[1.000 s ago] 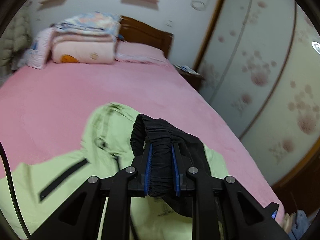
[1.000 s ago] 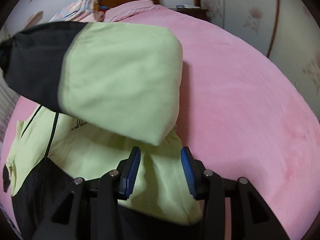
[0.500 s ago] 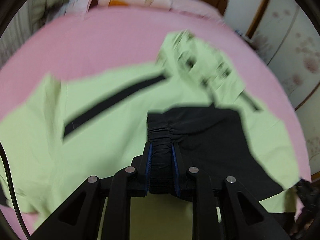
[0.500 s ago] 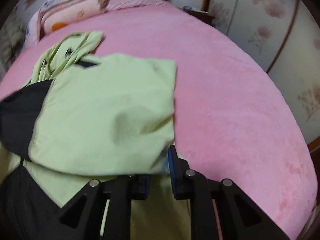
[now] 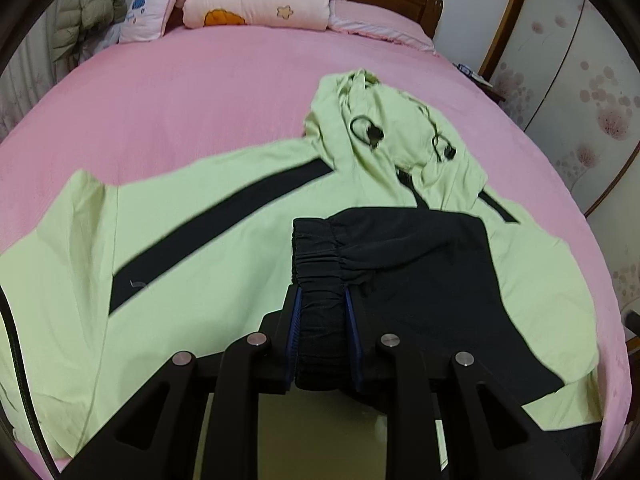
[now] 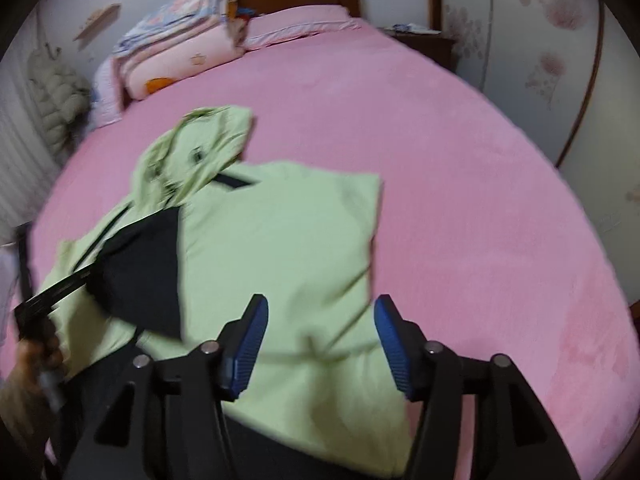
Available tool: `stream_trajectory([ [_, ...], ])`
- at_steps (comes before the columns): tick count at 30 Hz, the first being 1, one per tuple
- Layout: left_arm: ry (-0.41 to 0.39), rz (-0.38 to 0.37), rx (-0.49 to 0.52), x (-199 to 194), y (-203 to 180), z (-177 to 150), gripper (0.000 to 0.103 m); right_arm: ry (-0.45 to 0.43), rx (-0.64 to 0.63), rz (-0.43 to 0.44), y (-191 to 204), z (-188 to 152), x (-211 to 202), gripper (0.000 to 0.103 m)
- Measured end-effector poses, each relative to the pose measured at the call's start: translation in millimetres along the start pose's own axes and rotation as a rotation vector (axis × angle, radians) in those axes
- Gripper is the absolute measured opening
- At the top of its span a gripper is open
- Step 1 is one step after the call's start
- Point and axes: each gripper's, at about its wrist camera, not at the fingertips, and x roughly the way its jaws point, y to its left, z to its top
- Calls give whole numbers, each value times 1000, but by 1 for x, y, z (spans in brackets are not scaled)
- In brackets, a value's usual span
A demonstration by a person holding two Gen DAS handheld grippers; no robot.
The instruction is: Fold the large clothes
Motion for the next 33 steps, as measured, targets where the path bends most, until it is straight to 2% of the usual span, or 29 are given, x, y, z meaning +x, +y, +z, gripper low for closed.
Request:
stream_trajectory([
  [4, -24, 1, -13, 0, 2, 4, 19, 40, -13, -45, 5, 29, 51, 56],
  [7, -18, 26, 10, 3, 3, -2, 19, 67, -51, -95, 8, 35, 84, 54],
  [9, 0, 37, 17, 8, 5, -6, 19, 97, -62, -151, 5, 34, 104, 47],
  [11, 26, 34, 11, 15, 7, -10, 20, 130, -49, -170, -7, 28, 120, 46],
  [14, 38, 28, 18, 20, 8, -14, 21, 118, -42, -179, -17, 24, 121, 46],
  [19, 49, 40, 47, 10, 5, -11, 27, 132, -2, -146, -30, 28, 110, 46],
  [23, 7, 28, 46, -13, 3, 4, 29, 89, 5, -104, -26, 40, 89, 46],
  [28, -19, -15, 29, -19, -8, 32, 30, 35, -11, -19, 2, 59, 72, 46],
  [33, 2, -28, 59, 5, -35, 46, 29, 47, -20, 50, 44, 74, 90, 46],
])
